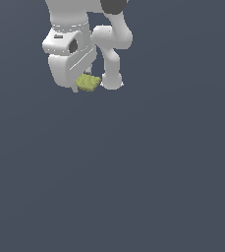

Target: Pick up the object and move it to a goal position.

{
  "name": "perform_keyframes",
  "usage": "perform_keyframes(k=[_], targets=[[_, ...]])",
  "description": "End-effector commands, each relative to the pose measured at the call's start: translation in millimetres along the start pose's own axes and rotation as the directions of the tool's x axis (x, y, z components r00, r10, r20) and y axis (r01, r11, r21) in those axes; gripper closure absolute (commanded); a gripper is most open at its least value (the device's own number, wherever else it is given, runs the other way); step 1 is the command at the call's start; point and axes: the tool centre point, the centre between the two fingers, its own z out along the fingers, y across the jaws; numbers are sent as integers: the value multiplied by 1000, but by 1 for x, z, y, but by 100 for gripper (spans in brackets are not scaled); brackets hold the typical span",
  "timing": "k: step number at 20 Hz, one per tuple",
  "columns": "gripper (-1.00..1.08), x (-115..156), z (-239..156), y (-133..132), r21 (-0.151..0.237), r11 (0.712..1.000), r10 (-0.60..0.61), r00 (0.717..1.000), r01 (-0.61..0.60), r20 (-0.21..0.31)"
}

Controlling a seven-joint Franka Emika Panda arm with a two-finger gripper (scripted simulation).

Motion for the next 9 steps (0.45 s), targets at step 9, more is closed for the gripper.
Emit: perform_keyframes(k=[9], targets=[[108, -8, -30, -8, 0, 1000, 1, 1000, -1, 0]])
